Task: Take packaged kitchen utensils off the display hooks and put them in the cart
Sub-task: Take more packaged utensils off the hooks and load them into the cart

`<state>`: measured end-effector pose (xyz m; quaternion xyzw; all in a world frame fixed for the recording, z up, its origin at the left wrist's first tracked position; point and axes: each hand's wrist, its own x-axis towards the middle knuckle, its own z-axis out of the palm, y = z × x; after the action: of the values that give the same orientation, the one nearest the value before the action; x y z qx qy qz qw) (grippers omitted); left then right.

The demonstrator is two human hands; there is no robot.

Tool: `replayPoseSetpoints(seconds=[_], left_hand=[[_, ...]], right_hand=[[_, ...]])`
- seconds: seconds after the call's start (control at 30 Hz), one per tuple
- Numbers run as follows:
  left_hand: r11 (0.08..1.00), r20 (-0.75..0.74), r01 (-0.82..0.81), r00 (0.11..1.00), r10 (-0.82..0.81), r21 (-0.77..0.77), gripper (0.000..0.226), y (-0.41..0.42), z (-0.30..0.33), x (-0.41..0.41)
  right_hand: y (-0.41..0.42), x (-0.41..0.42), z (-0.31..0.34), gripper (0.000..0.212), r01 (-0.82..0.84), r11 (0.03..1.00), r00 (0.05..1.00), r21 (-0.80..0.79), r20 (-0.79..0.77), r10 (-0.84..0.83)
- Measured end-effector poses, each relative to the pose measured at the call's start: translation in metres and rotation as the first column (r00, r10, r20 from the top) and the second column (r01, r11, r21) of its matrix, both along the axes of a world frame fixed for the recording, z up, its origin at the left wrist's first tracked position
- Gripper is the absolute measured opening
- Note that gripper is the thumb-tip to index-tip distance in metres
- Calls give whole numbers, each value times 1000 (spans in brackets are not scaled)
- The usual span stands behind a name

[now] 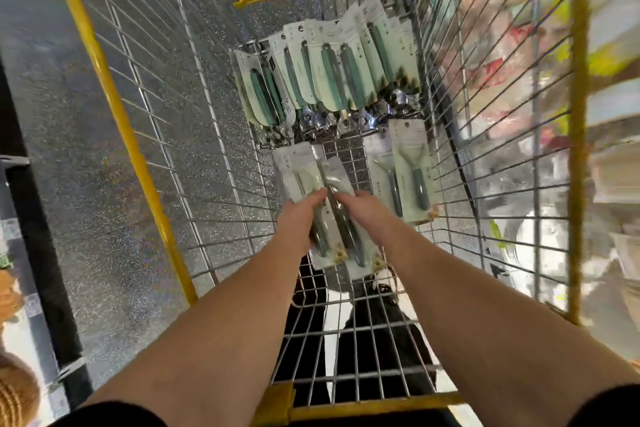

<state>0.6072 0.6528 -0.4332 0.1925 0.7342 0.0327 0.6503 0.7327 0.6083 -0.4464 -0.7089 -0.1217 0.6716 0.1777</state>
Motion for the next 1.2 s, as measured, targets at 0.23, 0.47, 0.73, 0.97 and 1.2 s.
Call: replayPoseSetpoints(seconds=[0.23, 0.47, 0.73, 0.97, 1.2], left_hand=[[999, 215, 13, 976, -21, 38, 52, -13, 103, 18], [978, 342, 27, 935, -98, 208, 49, -48, 218, 27], [912, 472, 33, 848, -241, 408, 34, -87, 340, 45], [846, 508, 61, 776, -374, 530, 33, -137, 407, 39], [777, 544, 94, 662, -516, 622, 21, -221, 452, 6]], right_hand=[[-12, 30, 96, 64, 64, 994, 998, 87, -11, -63], [-52, 57, 212, 80, 105, 951, 994, 289, -34, -99], [-89, 81, 291, 101, 96, 838, 984, 538, 73, -160], [-172, 65, 391, 70, 70, 762, 963, 644, 157, -221], [-276, 16, 443, 71, 106, 648, 887, 754, 222, -404]])
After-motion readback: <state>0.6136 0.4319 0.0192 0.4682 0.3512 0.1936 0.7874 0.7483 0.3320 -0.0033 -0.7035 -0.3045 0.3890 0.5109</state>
